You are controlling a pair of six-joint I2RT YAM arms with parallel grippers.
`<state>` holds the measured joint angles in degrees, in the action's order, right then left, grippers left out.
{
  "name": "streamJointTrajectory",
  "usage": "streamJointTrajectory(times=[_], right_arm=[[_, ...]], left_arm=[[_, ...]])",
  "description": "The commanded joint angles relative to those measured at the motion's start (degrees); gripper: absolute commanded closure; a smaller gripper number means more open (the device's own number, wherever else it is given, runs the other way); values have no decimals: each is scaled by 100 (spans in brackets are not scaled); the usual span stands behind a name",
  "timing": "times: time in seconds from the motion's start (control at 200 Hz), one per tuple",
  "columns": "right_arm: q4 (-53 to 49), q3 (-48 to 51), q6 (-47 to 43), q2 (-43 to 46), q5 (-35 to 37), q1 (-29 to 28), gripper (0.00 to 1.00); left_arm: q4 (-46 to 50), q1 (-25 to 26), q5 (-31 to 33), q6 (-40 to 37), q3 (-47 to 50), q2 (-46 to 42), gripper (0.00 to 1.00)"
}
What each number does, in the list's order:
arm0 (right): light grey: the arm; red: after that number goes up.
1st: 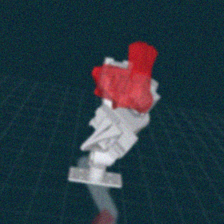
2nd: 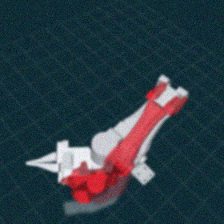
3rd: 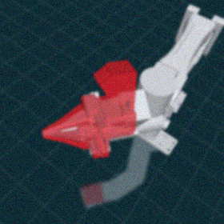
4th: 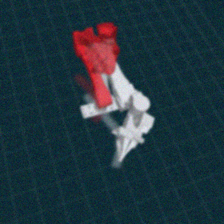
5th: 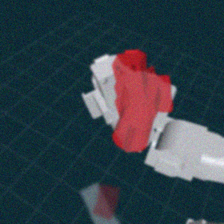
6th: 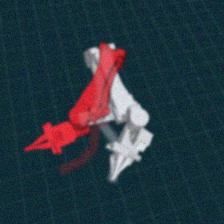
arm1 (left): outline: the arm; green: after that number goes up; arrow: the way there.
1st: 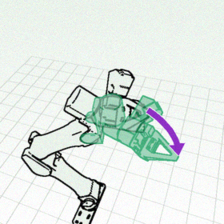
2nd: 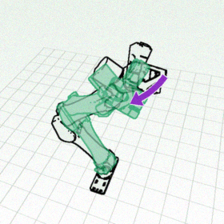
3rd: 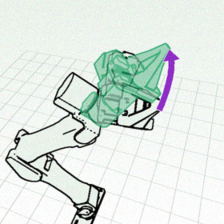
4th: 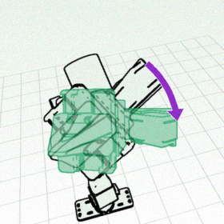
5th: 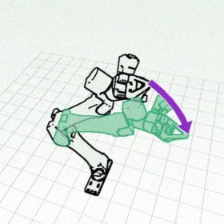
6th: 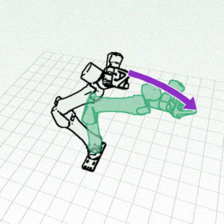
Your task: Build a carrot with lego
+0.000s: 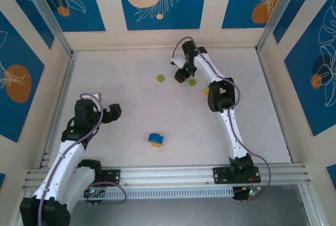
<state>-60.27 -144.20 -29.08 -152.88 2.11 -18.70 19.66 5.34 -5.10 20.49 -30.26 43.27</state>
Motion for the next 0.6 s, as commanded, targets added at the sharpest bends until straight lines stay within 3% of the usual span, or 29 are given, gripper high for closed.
streamJointTrajectory(times=[0.0,0.315,0.44,0.595], right_arm=[[-257,169,-49,56,-181,-227,57],[-255,472,99,408,-183,-437,68],[-358,886,196,1168,-372,-561,69],[-490,2081,409,2772,-193,-943,69]], left_arm=[[-94,-120,-147,-77,64,-3,0],[-101,-129,-183,-72,73,-17,0],[-107,-132,-193,-72,73,-27,0],[-103,-130,-175,-72,82,-31,0]])
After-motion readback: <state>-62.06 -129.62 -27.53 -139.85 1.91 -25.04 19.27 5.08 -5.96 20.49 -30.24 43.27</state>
